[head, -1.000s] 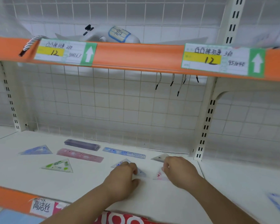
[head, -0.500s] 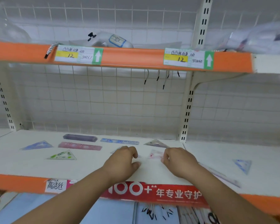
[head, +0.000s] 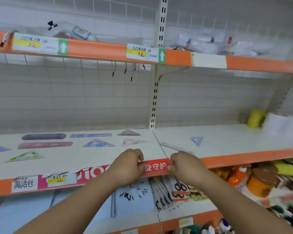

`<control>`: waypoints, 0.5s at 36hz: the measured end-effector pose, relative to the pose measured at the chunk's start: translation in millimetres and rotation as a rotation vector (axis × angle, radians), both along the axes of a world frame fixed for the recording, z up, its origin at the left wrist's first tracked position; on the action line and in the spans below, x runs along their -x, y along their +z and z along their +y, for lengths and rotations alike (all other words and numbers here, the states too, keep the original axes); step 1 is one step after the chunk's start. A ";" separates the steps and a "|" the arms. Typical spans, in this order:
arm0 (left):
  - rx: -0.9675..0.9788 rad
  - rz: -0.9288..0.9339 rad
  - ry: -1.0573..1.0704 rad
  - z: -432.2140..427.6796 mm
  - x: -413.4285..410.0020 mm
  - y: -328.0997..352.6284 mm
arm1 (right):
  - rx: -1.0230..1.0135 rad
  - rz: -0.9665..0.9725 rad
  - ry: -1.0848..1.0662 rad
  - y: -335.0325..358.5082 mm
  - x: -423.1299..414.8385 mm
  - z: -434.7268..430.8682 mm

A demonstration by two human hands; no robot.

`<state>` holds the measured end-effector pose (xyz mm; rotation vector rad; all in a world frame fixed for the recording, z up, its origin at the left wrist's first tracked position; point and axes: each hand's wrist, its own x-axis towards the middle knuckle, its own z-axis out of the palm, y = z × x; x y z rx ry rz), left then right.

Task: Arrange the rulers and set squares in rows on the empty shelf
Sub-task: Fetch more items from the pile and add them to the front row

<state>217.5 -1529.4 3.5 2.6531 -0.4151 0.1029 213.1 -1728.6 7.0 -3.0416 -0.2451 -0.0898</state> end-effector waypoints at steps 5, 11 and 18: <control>-0.035 -0.005 -0.088 -34.7 -0.3 -0.4 | -0.004 -0.025 -0.070 0.4 5.6 -40.0; -0.050 -0.005 -0.126 -77.0 -20.2 -3.1 | -0.028 -0.019 -0.082 -6.7 -10.2 -83.7; -0.071 -0.009 -0.069 -134.0 -68.8 -11.2 | -0.033 -0.017 -0.047 -11.8 -67.6 -151.4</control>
